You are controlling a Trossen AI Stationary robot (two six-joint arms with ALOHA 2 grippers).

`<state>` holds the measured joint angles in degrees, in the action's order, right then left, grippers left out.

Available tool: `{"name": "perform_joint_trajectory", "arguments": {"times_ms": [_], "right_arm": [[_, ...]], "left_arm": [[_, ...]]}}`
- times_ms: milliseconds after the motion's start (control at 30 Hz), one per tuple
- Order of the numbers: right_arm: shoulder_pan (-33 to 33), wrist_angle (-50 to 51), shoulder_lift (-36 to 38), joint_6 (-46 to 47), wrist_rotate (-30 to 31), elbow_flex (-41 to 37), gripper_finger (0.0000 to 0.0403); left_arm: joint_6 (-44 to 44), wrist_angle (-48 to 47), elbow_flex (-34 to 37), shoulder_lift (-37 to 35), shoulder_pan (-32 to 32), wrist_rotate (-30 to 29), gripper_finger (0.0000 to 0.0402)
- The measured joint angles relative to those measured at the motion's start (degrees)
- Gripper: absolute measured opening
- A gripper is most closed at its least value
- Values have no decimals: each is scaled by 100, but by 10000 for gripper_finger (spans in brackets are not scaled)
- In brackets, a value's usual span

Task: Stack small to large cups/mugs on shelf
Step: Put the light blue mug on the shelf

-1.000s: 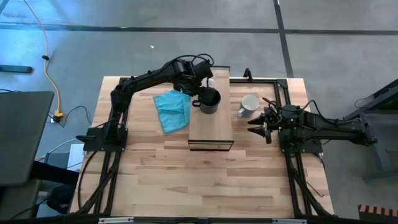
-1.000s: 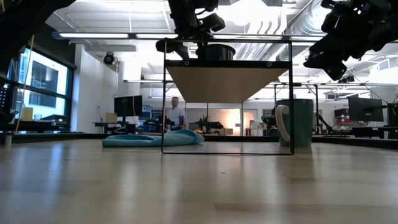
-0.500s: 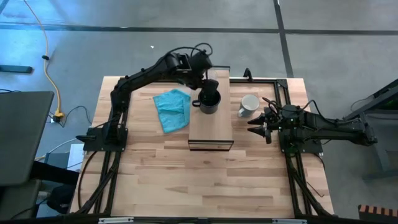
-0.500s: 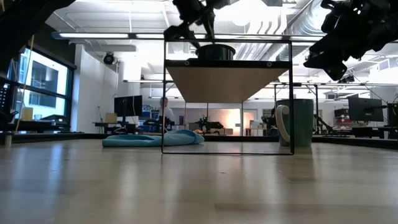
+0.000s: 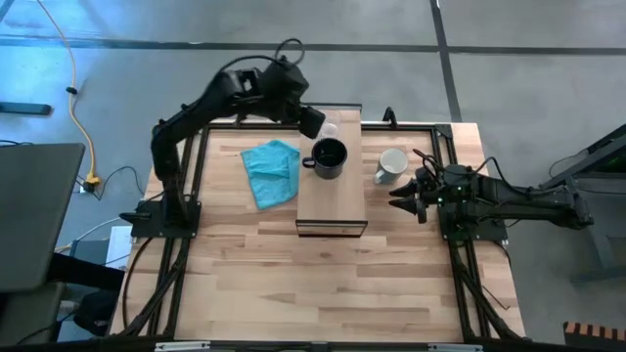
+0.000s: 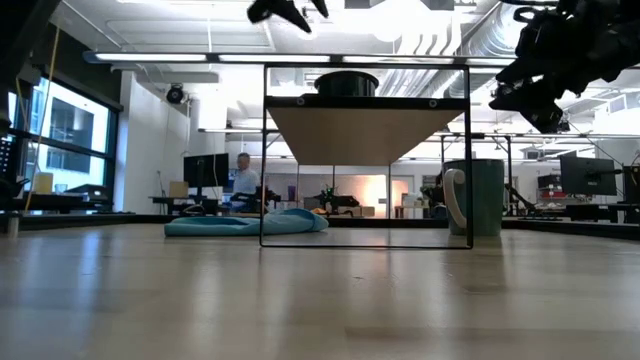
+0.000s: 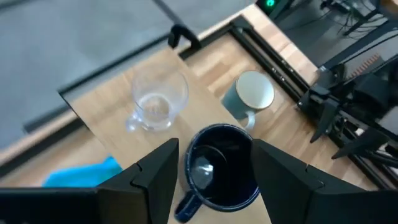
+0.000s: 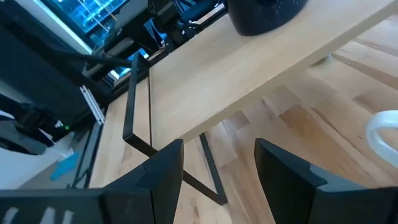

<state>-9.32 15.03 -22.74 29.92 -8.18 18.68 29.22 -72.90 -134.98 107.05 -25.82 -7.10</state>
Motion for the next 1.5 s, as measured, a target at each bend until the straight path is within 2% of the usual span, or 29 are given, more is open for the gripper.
{"name": "perform_joint_trajectory", "arguments": {"times_ms": [200,333,433,667,767,900,1067,1167,1267,1400,1500], "right_arm": [[0,-382,0,269,3,0,188],[0,-1080,-5,450,182,0,188],[-2,-1522,-2,228,304,0,188],[-2,-1703,-4,-330,871,0,188],[-2,-1694,-4,-599,1094,3,188],[-55,-978,-8,-1473,1196,386,188],[-348,264,-12,-2344,1938,1375,188],[-588,1058,-40,-2333,2640,2131,188],[-828,2022,-170,-1948,3194,2932,188],[-1022,3012,-420,-1645,3266,3911,188],[-1045,3317,-569,-1730,3168,4455,188]], "left_arm": [[-857,8,0,-437,-3,-73,191],[-1410,35,0,-672,-2,-153,191],[-1765,115,0,-811,-2,-135,191],[-2022,72,1,-975,-2,654,191],[-2125,59,4,-1020,2,798,191],[-2456,59,4,-1015,-4,796,191],[-2599,38,4,-1015,-2,691,191],[-2589,-45,4,-1015,-2,511,191],[-2760,-148,4,-1013,-4,547,191],[-3436,-193,4,-1099,-3,998,191],[-3694,-146,4,-1216,-2,1274,191]]}}
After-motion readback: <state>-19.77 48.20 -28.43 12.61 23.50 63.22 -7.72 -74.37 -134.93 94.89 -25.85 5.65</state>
